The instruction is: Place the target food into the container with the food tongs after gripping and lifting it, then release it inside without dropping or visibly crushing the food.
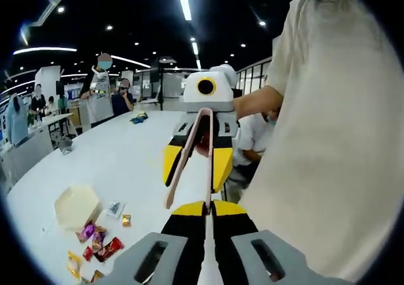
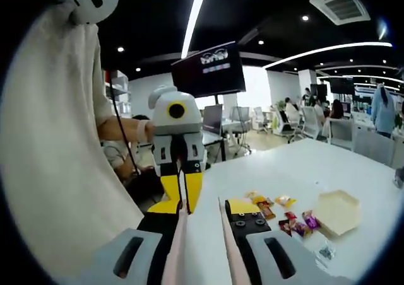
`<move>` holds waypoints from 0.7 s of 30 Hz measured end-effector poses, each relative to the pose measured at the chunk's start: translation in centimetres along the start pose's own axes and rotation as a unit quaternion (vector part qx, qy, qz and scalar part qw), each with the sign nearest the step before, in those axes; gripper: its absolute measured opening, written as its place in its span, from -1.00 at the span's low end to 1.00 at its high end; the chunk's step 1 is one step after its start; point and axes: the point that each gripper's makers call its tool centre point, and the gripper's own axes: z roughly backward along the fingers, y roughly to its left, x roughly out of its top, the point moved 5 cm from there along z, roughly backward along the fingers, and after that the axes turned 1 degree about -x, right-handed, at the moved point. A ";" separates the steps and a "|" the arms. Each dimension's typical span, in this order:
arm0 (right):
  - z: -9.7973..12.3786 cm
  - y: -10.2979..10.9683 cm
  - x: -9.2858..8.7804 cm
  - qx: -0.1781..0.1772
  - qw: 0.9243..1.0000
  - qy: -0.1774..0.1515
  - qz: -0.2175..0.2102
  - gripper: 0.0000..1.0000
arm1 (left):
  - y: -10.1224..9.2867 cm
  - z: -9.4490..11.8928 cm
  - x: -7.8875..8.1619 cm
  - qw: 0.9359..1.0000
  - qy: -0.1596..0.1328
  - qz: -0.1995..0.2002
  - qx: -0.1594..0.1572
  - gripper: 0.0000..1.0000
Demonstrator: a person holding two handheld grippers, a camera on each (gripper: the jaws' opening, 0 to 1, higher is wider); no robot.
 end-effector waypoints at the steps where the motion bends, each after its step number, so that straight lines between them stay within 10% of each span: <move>1: 0.0 0.0 0.0 0.000 1.000 0.000 -0.003 -0.48 | 0.0 0.0 0.0 1.000 0.000 0.001 0.001 -1.00; 21: 0.0 -0.4 -0.1 -0.023 0.998 -0.013 -0.065 -0.51 | 0.5 0.3 0.1 0.999 -0.011 0.033 0.040 -0.95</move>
